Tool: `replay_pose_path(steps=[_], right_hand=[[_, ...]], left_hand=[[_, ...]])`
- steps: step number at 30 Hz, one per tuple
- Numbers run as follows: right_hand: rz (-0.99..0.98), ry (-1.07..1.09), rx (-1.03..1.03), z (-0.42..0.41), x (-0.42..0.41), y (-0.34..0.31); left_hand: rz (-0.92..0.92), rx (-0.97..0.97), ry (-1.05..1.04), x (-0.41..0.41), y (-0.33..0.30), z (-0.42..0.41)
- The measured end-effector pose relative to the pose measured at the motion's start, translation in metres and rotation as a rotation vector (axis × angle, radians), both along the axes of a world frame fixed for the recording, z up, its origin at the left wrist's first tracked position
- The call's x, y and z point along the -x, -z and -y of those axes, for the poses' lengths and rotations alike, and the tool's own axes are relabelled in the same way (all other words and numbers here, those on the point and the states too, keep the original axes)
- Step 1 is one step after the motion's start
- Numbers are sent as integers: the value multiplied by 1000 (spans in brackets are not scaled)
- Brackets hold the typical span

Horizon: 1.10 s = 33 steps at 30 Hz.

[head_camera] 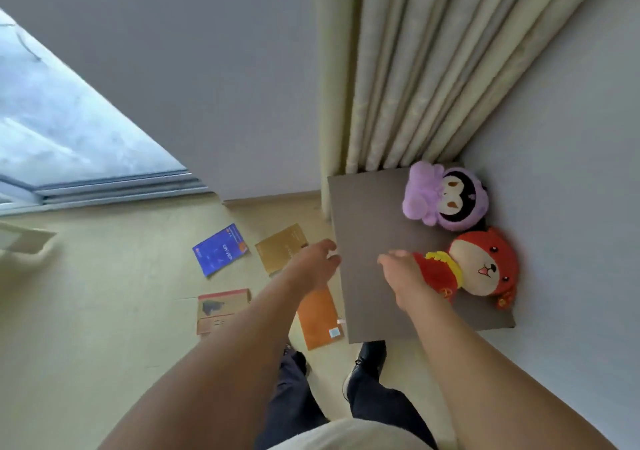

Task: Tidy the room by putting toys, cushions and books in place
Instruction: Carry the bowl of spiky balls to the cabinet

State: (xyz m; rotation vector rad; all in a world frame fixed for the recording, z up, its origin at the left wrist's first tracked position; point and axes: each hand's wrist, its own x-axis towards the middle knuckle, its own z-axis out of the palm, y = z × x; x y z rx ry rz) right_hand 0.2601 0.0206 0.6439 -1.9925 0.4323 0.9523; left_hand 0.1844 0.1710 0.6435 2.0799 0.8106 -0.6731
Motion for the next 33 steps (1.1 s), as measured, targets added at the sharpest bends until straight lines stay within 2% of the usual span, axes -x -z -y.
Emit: replay_pose_path(steps=[3,9,13,18,23,28,33], right_hand=[[56,-220,21,-72,32,-11],[66,-619,50,-226,126,-26],[43,-811,-18,-308,207,-37],[88,-1129,-97,-387,309,-58],[121,-1321,-177,-437,374,-75],[182,-1476,-200,-486,434,-84],[179,-1519,-197,-558,500,-71]], left_hand=[[23,-47,-72,52,-18,-55],[-43,-59,-407,198,-23,-166],[-86,-102,-583,305,-29,-224],[-63,-166,-899,423,-54,-269],[80,-173,-1211,493,-73,-298],[131,-189,-1325,551,-81,-330],[134,-189,-1383,614,-69,-389]])
